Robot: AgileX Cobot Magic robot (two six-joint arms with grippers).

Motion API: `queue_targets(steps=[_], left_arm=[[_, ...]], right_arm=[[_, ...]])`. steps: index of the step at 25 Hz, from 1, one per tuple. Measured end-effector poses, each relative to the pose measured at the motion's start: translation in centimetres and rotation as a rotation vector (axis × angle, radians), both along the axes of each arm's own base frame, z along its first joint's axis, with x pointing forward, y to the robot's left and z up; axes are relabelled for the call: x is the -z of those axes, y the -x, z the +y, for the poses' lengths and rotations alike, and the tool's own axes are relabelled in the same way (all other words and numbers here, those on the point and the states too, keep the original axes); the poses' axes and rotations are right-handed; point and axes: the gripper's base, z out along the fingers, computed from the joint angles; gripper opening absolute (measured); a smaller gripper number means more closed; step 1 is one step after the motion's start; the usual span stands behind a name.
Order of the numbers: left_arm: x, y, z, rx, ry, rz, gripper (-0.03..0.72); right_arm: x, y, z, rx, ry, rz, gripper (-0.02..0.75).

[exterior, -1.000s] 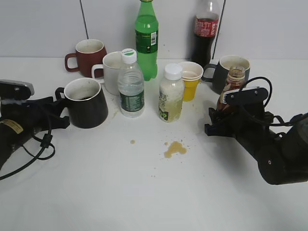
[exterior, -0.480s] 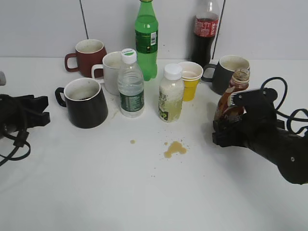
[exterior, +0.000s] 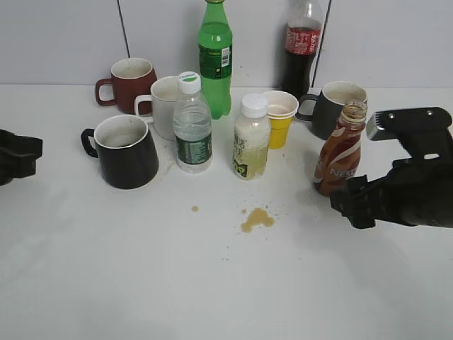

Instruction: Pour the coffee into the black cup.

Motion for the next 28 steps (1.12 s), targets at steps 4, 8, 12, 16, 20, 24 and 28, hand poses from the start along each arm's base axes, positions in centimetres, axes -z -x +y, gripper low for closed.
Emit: queue_targets(steps=[4, 8, 12, 16, 20, 24, 28], left_arm=[[-3.4, 2.5, -0.2, 0.029, -0.014, 0.034, 0.273], [-6.7, 5.6, 0.8, 0.021, -0.026, 0.059, 0.273], [-9.7, 9.5, 2.2, 0.009, -0.014, 0.020, 0.273], [-9.9, 12.9, 3.4, -0.002, -0.021, 0.067, 0.273], [-9.4, 16.0, 4.3, 0.017, -0.047, 0.135, 0.273], [-9.0, 17.9, 4.7, 0.080, -0.100, 0.151, 0.273], [-7.8, 18.1, 4.5, 0.100, -0.087, 0.148, 0.273]], right_arm=[[-3.4, 2.2, -0.3, -0.071, -0.016, 0.019, 0.594], [-5.6, 4.8, -1.0, -0.139, 0.000, 0.073, 0.594], [-7.5, 7.5, -1.8, -0.186, 0.008, 0.098, 0.594], [-8.8, 10.2, -3.0, -0.226, 0.060, 0.152, 0.594], [-10.7, 12.7, -4.7, -0.186, 0.104, 0.131, 0.594], [-12.0, 15.1, -6.1, -0.170, 0.125, 0.105, 0.592], [-12.3, 17.0, -7.3, -0.157, 0.153, 0.095, 0.592]])
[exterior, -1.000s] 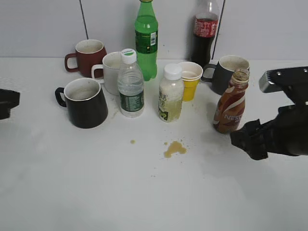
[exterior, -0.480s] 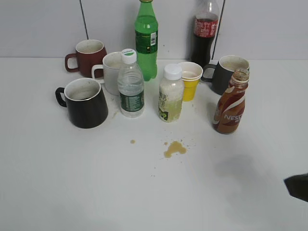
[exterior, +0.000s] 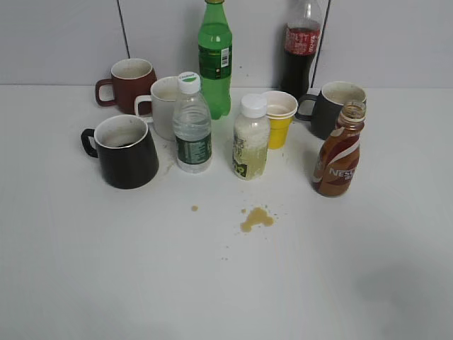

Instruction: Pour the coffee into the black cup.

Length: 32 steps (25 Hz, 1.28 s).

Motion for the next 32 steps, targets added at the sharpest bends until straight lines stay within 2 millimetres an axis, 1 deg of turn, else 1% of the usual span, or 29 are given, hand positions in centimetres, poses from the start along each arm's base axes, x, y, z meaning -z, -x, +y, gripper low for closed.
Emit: queue_targets(steps=[5, 13, 19, 27, 29, 32], left_arm=[[0.25, -0.25, -0.06, 0.001, 0.001, -0.015, 0.273], [0.30, -0.27, -0.04, 0.000, -0.003, -0.016, 0.272], [0.29, -0.28, -0.05, 0.000, -0.002, -0.017, 0.240], [0.28, -0.25, -0.03, -0.002, -0.001, -0.020, 0.239], [0.24, -0.11, 0.10, -0.023, 0.002, -0.030, 0.237], [0.11, 0.42, 0.49, -0.097, 0.011, -0.069, 0.237]], right_arm=[[0.12, 0.90, -0.46, 0.001, -0.019, -0.063, 0.592], [0.03, 0.86, -0.45, 0.007, -0.031, -0.078, 0.592], [0.03, 0.86, -0.45, 0.007, -0.031, -0.078, 0.592], [0.03, 0.87, -0.45, 0.007, -0.031, -0.079, 0.592], [0.01, 0.88, -0.56, 0.023, -0.032, -0.082, 0.592], [-0.15, 1.17, -1.10, 0.099, -0.040, -0.110, 0.592]])
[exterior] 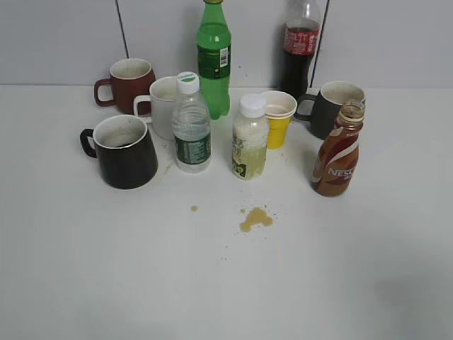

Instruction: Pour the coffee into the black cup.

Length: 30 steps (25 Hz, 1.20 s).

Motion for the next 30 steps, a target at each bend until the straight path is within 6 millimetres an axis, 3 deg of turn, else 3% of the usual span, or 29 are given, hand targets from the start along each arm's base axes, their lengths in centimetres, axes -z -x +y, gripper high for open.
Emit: queue_targets(steps=[6, 12, 30], left_arm=[[-0.2, 1.7, 0.5, -0.129, 0.017, -0.110, 0.237], [-0.3, 3.3, 0.7, -0.185, 0.026, -0.204, 0.237], [-0.2, 3.8, 0.7, -0.169, 0.033, -0.239, 0.235]], right_arm=[[-0.7, 2.5, -1.4, 0.198, -0.039, -0.169, 0.589], [-0.9, 5.5, -1.7, 0.249, -0.070, -0.353, 0.588], [-0.9, 5.8, -1.7, 0.248, -0.075, -0.372, 0.588]])
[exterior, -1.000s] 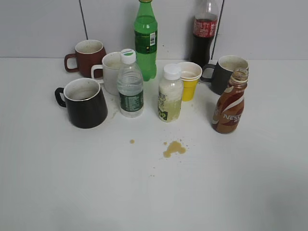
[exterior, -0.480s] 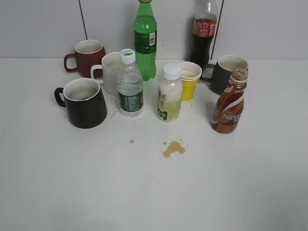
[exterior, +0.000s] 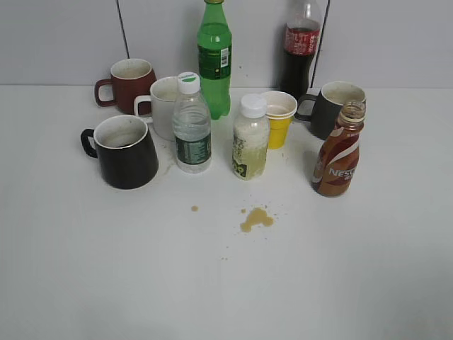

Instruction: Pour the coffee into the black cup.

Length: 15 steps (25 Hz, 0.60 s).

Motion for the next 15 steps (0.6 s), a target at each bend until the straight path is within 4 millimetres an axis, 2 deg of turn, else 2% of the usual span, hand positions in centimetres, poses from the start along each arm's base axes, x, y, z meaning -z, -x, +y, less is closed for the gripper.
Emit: queue_targets(steps=[15], left_arm=[[0.00, 0.00, 0.01, 0.010, -0.001, 0.000, 0.234]], right_arm=[[0.00, 0.00, 0.00, 0.000, 0.000, 0.000, 0.587]])
